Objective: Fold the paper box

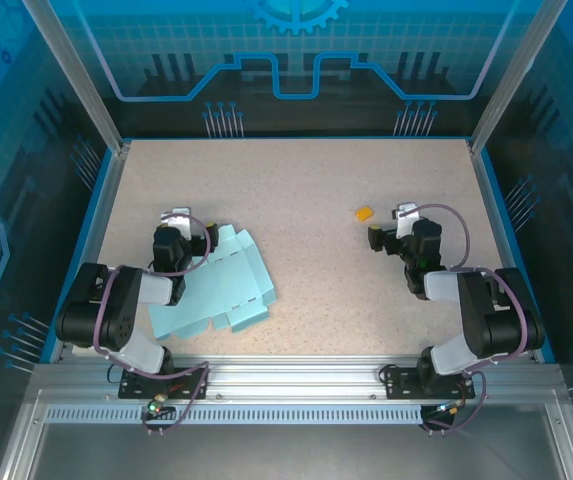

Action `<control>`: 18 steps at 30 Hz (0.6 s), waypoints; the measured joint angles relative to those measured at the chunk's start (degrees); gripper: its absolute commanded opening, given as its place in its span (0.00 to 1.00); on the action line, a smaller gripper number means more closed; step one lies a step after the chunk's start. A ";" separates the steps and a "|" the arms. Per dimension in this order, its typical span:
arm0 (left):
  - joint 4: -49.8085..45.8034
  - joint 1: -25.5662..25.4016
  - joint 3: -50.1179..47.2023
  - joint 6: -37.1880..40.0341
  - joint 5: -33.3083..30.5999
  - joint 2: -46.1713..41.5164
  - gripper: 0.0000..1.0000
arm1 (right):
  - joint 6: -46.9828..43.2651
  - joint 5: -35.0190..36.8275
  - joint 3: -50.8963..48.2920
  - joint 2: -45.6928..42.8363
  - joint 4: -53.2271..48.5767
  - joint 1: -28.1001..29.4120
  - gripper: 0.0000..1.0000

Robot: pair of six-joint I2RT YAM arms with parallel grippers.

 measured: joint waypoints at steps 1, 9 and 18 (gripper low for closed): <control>0.00 0.00 0.00 -0.02 0.00 0.00 0.99 | 0.00 0.00 0.00 0.00 0.00 0.00 1.00; 0.00 0.00 0.00 -0.02 0.00 0.00 0.99 | -0.02 -0.17 0.00 0.00 0.00 0.00 1.00; -0.04 0.11 0.00 -0.02 0.17 0.00 0.99 | 0.00 -0.37 0.00 0.00 0.00 -0.33 1.00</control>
